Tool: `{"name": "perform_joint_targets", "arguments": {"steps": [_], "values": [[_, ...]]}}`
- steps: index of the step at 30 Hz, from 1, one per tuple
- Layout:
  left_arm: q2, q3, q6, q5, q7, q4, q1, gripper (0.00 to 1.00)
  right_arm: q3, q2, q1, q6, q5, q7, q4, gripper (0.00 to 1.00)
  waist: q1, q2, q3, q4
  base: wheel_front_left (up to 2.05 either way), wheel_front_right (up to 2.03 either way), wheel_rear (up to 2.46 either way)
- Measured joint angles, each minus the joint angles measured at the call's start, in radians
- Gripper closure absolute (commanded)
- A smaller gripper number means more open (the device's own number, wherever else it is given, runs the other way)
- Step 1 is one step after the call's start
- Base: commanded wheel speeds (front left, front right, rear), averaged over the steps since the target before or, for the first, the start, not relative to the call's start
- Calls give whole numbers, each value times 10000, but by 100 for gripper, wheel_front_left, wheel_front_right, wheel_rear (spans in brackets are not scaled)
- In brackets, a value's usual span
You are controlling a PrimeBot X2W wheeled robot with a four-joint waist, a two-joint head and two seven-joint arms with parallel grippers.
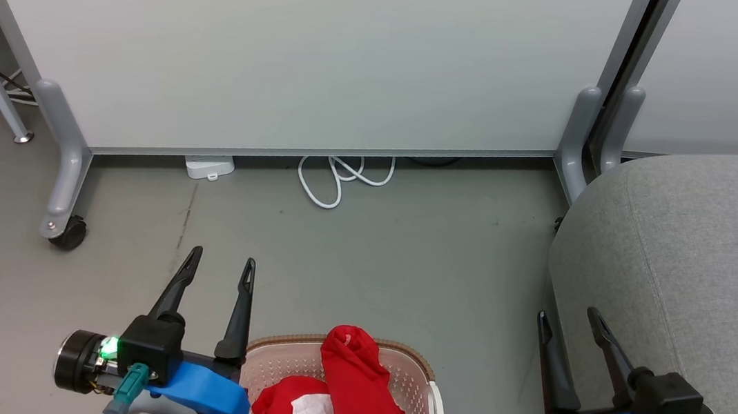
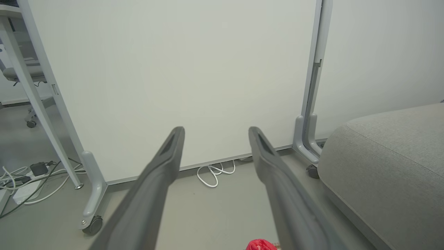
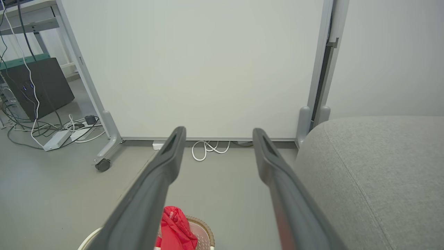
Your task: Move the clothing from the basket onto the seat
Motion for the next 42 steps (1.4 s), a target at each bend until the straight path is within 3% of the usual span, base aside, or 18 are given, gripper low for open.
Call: {"name": "perform_joint_targets", "arguments": {"steps": [18, 27, 37, 42], "values": [[0, -54, -23, 27, -29, 88, -32, 0, 15, -4, -15, 10, -123, -31, 144, 0, 0, 0, 6, -8, 0, 0, 0], [165, -362, -351, 376, -31, 809, -686, 0, 29, -4, -232, 10, -113, -31, 113, 0, 0, 0, 306, -51, 0, 0, 0], [771, -1492, -531, 575, -33, 2351, -2011, 0, -82, -8, -732, 10, -207, -31, -10, 0, 1, 0, 1296, -294, 0, 0, 0], [1049, -2554, -579, 489, -33, 3183, -2687, 0, -125, -10, -1119, 10, -222, -33, -115, 0, 1, 0, 1921, -443, 0, 0, 0]]}}
